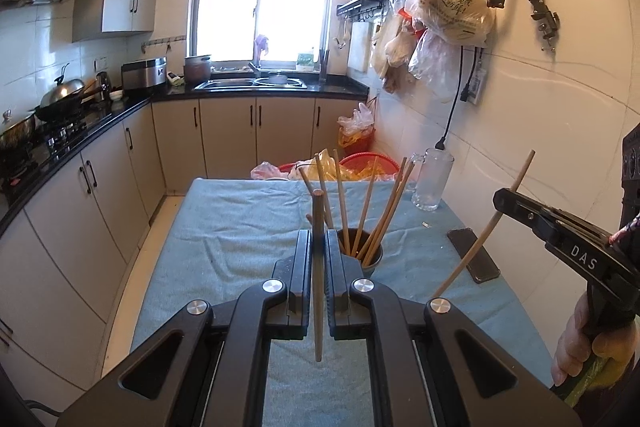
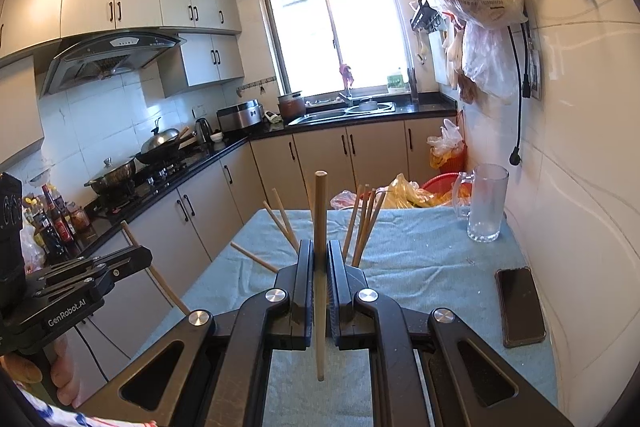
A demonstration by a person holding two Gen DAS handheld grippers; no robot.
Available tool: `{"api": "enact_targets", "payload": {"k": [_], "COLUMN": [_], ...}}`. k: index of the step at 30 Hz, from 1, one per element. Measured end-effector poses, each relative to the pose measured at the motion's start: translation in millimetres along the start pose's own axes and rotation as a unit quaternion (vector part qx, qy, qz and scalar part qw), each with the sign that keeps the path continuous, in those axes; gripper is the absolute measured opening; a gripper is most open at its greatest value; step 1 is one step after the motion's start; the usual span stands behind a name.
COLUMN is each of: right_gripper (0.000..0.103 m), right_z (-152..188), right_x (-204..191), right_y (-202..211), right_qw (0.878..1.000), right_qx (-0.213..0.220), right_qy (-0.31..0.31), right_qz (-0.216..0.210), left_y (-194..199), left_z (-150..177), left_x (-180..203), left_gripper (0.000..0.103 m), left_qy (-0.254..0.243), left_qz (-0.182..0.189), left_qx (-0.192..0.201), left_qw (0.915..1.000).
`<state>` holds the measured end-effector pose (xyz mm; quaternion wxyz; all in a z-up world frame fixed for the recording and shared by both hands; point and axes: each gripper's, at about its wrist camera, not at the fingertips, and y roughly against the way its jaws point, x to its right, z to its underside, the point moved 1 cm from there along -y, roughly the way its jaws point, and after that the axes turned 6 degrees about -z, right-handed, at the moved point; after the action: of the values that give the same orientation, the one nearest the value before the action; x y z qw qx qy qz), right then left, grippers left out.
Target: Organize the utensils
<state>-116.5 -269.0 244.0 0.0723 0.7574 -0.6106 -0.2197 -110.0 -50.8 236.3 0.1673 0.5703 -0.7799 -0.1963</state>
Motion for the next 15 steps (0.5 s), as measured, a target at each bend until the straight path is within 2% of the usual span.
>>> {"api": "enact_targets", "payload": {"k": [15], "right_gripper": [0.007], "right_z": [-13], "right_x": [4], "right_y": [2], "right_qw": [1.000], "right_qx": [0.013], "right_qy": [-0.013], "right_qz": [-0.003], "left_y": [-1], "left_z": [-15], "left_x": [0], "left_gripper": [0.006], "left_qy": [-0.006], "left_qz": [0.014], "left_qx": [0.005], "left_qw": [0.9999]}}
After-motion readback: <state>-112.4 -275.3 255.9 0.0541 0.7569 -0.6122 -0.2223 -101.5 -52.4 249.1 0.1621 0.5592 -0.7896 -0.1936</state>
